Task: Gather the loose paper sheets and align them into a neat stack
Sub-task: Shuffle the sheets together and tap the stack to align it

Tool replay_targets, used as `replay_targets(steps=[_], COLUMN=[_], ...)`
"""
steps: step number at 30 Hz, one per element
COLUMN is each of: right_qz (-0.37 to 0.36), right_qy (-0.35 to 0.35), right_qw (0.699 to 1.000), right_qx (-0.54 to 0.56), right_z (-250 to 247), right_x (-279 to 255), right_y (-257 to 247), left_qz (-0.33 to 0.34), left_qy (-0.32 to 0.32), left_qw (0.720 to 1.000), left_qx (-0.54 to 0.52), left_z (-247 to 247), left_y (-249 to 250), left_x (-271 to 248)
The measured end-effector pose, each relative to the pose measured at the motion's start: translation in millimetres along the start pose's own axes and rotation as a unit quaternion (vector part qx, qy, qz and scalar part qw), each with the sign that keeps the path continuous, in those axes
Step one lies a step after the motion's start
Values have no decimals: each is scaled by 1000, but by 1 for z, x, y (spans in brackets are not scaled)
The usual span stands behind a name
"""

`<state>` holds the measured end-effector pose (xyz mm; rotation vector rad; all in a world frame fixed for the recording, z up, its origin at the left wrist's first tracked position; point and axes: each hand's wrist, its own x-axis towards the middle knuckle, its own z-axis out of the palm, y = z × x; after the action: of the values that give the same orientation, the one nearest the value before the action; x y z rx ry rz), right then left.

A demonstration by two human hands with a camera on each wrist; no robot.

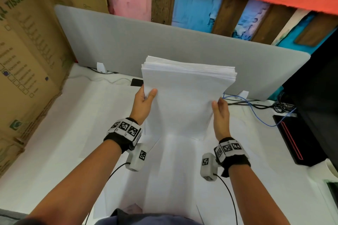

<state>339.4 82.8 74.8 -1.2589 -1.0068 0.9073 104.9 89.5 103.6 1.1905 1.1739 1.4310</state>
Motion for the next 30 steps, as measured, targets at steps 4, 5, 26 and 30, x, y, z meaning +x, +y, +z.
replay_targets(steps=[4, 5, 26, 30], right_qz=[7, 15, 62, 83], right_qy=[4, 15, -15, -42], right_qw=[997, 995, 975, 974], right_qx=[-79, -98, -213, -208], right_z=[-8, -12, -32, -32], right_x=[-7, -7, -9, -18], right_y=[27, 33, 80, 90], left_qz=[-3, -2, -59, -76], left_qy=[4, 3, 25, 5], left_qw=[1000, 1000, 996, 996], left_qx=[-5, -5, -62, -53], left_z=[-1, -1, -19, -20], left_y=[-3, -3, -6, -8], left_x=[4, 4, 14, 12])
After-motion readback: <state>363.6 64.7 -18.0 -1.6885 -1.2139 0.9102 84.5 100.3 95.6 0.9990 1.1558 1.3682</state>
